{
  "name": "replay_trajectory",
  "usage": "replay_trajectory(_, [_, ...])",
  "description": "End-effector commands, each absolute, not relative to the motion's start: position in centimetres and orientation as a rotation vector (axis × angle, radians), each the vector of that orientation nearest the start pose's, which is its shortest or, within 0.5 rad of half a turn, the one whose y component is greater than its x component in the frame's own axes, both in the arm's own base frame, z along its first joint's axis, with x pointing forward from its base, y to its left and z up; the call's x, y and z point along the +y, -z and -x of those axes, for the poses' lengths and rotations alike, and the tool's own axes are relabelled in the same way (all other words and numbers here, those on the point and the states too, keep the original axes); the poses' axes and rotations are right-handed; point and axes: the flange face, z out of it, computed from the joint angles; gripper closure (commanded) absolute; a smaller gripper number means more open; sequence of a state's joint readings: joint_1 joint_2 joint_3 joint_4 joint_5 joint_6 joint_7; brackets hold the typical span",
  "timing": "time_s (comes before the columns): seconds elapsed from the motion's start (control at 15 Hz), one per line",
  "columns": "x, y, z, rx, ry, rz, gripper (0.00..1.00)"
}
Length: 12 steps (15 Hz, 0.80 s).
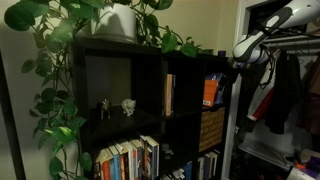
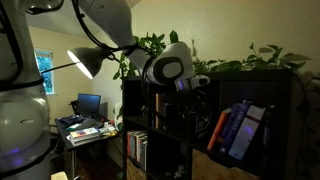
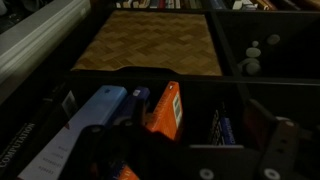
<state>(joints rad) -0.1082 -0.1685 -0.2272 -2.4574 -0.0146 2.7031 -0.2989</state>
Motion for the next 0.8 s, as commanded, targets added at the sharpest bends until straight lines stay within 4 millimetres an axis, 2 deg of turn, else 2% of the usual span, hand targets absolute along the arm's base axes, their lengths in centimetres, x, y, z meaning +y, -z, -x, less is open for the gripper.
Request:
replay_trajectory(0.0, [-16.3,-40.4,-46.8,0.05,0.644,3.177,0.0])
replay_trajectory(0.4, [-18.0,-39.4,-47.2,0.162,0.666,3.144,0.0])
replay_trajectory(0.73, [-19.5,-39.0,-47.5,0.246,0.793,3.102,0.0])
